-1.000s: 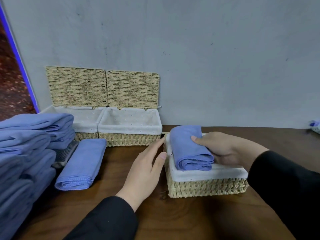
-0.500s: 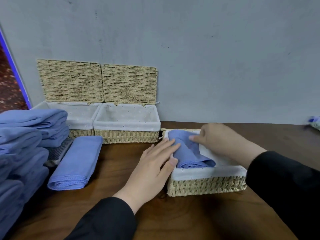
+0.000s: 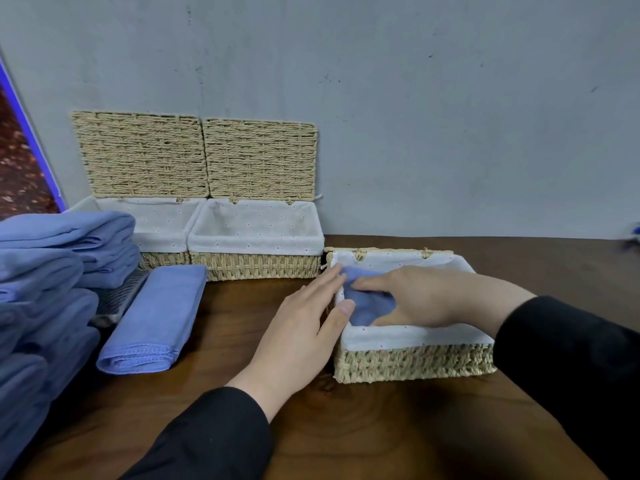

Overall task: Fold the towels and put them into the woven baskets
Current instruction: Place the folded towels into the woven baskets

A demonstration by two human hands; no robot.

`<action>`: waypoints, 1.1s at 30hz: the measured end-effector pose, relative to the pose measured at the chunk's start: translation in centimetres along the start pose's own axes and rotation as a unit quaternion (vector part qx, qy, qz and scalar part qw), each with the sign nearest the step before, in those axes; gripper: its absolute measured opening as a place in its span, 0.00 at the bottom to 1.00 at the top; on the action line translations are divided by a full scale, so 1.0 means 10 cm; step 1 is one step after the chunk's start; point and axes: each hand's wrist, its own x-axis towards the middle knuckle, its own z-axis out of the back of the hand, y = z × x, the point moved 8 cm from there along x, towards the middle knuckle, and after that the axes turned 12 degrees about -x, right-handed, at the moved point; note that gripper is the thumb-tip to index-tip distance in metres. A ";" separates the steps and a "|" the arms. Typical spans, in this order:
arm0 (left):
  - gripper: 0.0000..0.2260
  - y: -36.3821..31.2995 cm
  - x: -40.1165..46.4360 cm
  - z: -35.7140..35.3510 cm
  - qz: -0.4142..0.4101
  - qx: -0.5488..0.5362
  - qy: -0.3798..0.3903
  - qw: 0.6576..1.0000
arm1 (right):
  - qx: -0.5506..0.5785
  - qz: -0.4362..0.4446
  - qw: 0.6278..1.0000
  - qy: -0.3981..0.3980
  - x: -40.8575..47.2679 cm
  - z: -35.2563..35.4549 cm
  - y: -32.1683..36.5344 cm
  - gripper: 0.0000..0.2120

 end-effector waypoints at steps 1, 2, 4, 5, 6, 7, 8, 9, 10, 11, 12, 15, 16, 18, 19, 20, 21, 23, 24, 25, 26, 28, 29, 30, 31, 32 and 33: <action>0.26 0.02 0.00 0.01 0.003 -0.010 -0.003 1.000 | -0.002 0.000 1.000 -0.023 0.00 0.06 0.00 0.17; 0.25 0.03 0.01 0.01 0.004 -0.017 -0.004 1.000 | 0.001 -0.012 0.999 -0.053 0.01 0.12 -0.03 0.20; 0.23 0.03 0.01 0.02 0.004 -0.028 -0.006 1.000 | 0.003 -0.040 0.997 -0.067 0.02 0.16 -0.10 0.30; 0.22 0.03 0.01 0.02 0.005 -0.033 -0.008 0.999 | -0.004 -0.034 0.999 -0.041 0.06 0.08 -0.11 0.29; 0.21 0.03 0.02 0.03 0.007 -0.038 -0.009 0.999 | -0.011 -0.018 1.000 -0.009 0.10 -0.03 -0.11 0.25; 0.20 0.02 0.02 0.03 0.007 -0.041 -0.009 0.999 | -0.015 -0.002 1.000 0.012 0.15 -0.13 -0.12 0.21; 0.20 0.02 0.02 0.03 0.007 -0.043 -0.010 0.999 | -0.015 0.006 1.000 0.025 0.21 -0.21 -0.13 0.18; 0.20 0.02 0.02 0.03 0.007 -0.044 -0.010 0.999 | -0.008 0.011 0.999 0.032 0.26 -0.25 -0.13 0.18; 0.20 0.02 0.03 0.03 0.008 -0.044 -0.010 0.999 | -0.002 0.015 0.999 0.039 0.30 -0.28 -0.12 0.19; 0.20 0.02 0.03 0.03 0.008 -0.039 -0.009 0.999 | 0.004 0.026 0.999 0.046 0.34 -0.31 -0.09 0.19; 0.21 0.02 0.03 0.03 0.005 -0.029 -0.008 1.000 | 0.004 0.037 0.998 0.053 0.36 -0.31 -0.05 0.15; 0.22 -0.07 -0.01 0.06 -0.031 0.053 -0.017 0.998 | -0.010 0.006 0.998 0.066 0.27 -0.17 -0.05 0.03; 0.23 -0.13 -0.06 0.12 -0.053 0.089 -0.035 0.994 | -0.007 -0.003 0.999 0.046 0.19 -0.03 -0.03 0.07; 0.22 -0.26 -0.23 0.34 -0.102 0.125 -0.090 0.983 | 0.056 -0.063 0.992 -0.096 0.05 0.43 -0.03 0.14; 0.19 -0.31 -0.33 0.50 -0.125 0.134 -0.127 0.975 | 0.112 -0.090 0.972 -0.189 -0.06 0.68 0.01 0.13; 0.17 -0.33 -0.44 0.69 -0.139 0.147 -0.164 0.965 | 0.172 -0.097 0.945 -0.263 -0.17 0.85 0.11 0.11; 0.16 -0.32 -0.54 0.88 -0.140 0.164 -0.198 0.956 | 0.226 -0.088 0.921 -0.305 -0.22 0.94 0.28 0.09; 0.16 -0.19 -0.71 1.24 -0.101 0.204 -0.244 0.943 | 0.286 -0.062 0.909 -0.296 -0.15 0.89 0.71 0.08; 0.17 -0.10 -0.80 1.41 -0.066 0.227 -0.254 0.938 | 0.291 -0.053 0.916 -0.273 -0.07 0.79 0.97 0.09; 0.18 0.01 -0.86 1.52 -0.025 0.248 -0.254 0.935 | 0.289 -0.052 0.922 -0.254 0.02 0.67 1.17 0.10; 0.18 0.14 -0.90 1.59 0.019 0.265 -0.242 0.933 | 0.290 -0.051 0.924 -0.243 0.14 0.54 1.33 0.13; 0.18 0.39 -0.93 1.58 0.106 0.290 -0.184 0.933 | 0.302 -0.059 0.928 -0.212 0.41 0.25 1.58 0.20; 0.18 0.48 -0.94 1.55 0.142 0.293 -0.156 0.933 | 0.312 -0.072 0.928 -0.192 0.54 0.10 1.66 0.24; 0.18 0.54 -0.96 1.53 0.163 0.280 -0.149 0.934 | 0.327 -0.089 0.925 -0.174 0.65 -0.04 1.72 0.27; 0.18 0.56 -0.98 1.54 0.167 0.256 -0.161 0.938 | 0.344 -0.104 0.919 -0.161 0.73 -0.15 1.77 0.30; 0.17 0.55 -0.99 1.57 0.155 0.222 -0.184 0.945 | 0.361 -0.111 0.913 -0.156 0.80 -0.23 1.82 0.32; 0.16 0.53 -1.00 1.61 0.136 0.185 -0.209 0.951 | 0.374 -0.112 0.907 -0.161 0.84 -0.26 1.86 0.32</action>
